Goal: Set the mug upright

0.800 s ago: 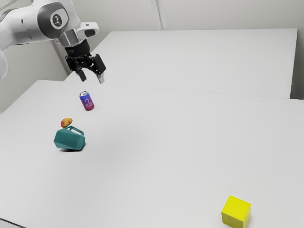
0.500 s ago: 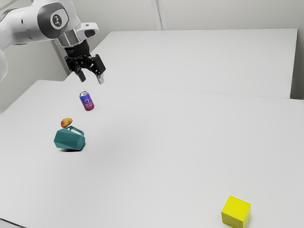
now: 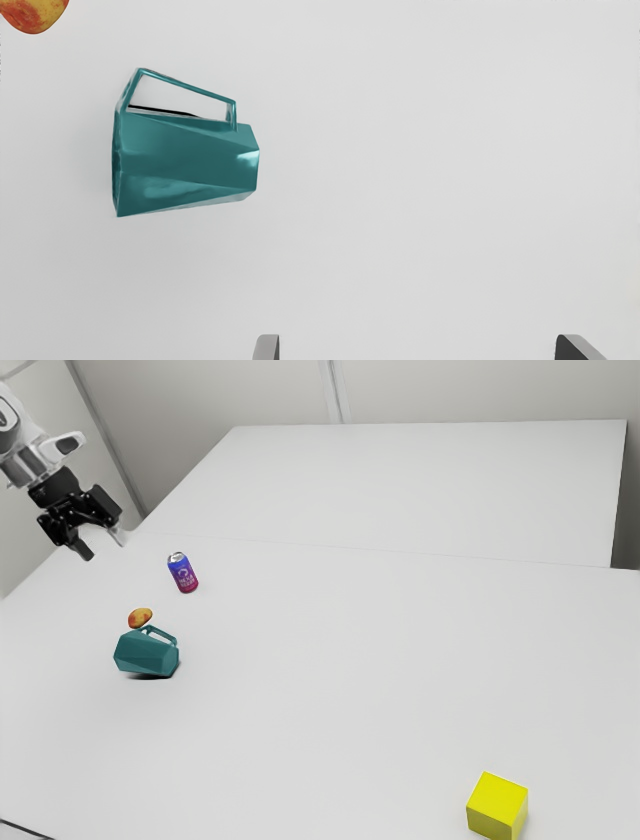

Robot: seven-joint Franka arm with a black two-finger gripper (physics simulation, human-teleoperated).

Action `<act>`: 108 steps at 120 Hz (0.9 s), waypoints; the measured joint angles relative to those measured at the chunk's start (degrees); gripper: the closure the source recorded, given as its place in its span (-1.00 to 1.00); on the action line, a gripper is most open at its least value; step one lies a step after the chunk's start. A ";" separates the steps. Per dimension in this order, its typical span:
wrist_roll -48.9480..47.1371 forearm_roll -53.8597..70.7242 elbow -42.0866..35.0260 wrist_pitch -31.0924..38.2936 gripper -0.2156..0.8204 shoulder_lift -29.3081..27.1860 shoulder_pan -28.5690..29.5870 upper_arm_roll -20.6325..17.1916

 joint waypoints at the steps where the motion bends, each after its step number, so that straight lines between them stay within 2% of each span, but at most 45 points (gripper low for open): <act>1: 0.33 -0.35 0.02 -0.05 -0.58 0.28 0.41 0.04; 27: 9.78 -10.28 1.73 -1.16 -0.58 10.93 8.95 0.24; 49: 17.76 -15.55 5.48 -2.62 -0.58 20.19 13.57 0.23; 70: 24.37 -19.44 6.73 -3.68 -0.58 26.33 16.91 -0.20; 88: 29.02 -22.10 7.35 -4.25 -0.58 29.88 18.79 -0.64; 108: 32.70 -24.16 4.63 -4.43 -0.58 29.75 18.73 -0.70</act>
